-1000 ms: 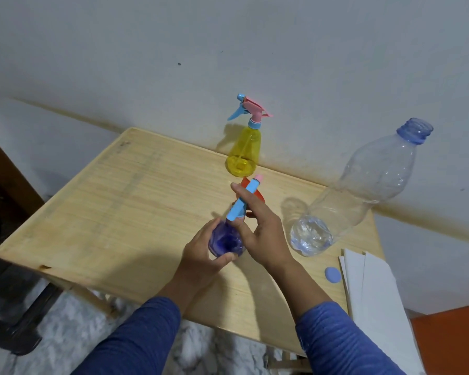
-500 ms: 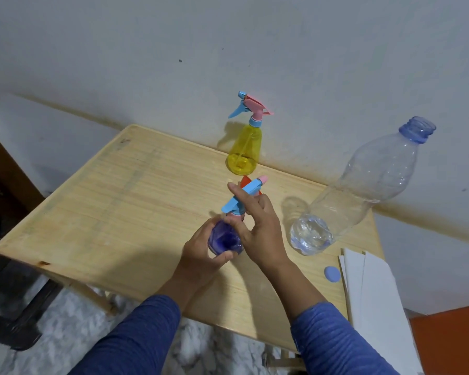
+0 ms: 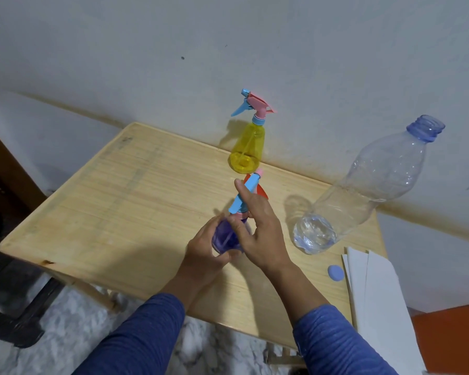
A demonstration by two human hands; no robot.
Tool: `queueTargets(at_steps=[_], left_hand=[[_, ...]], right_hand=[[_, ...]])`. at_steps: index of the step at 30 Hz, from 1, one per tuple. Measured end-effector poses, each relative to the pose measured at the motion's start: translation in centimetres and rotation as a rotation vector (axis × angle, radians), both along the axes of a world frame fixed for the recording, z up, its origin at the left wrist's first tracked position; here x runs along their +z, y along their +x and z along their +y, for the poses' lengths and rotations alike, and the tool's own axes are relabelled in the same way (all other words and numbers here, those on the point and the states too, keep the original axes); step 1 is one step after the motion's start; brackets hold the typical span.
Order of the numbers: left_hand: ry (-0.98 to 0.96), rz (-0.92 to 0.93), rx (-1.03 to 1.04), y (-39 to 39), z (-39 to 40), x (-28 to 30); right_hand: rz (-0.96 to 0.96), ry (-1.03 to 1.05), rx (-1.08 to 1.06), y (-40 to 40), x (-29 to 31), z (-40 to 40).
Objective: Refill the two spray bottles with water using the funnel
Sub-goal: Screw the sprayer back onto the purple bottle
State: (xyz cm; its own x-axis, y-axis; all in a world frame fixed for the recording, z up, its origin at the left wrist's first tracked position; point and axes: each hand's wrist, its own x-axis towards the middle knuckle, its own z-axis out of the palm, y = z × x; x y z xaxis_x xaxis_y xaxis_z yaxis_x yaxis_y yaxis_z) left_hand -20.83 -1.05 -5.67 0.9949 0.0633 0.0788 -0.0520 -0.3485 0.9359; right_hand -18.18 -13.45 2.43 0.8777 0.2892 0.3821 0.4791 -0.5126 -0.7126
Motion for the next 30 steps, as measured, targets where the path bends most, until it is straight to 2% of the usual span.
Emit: queueTargets(at_steps=[6, 12, 30], left_hand=[[-0.005, -0.014, 0.016, -0.1, 0.0, -0.1], [0.001, -0.022, 0.038, -0.2, -0.1, 0.1], [0.012, -0.022, 0.034, -0.1, -0.2, -0.1]], right_hand=[[0.031, -0.013, -0.049, 0.3, 0.3, 0.3], [0.149, 0.006, 0.097, 0.1, 0.9, -0.5], [0.049, -0.023, -0.005, 0.4, 0.1, -0.4]])
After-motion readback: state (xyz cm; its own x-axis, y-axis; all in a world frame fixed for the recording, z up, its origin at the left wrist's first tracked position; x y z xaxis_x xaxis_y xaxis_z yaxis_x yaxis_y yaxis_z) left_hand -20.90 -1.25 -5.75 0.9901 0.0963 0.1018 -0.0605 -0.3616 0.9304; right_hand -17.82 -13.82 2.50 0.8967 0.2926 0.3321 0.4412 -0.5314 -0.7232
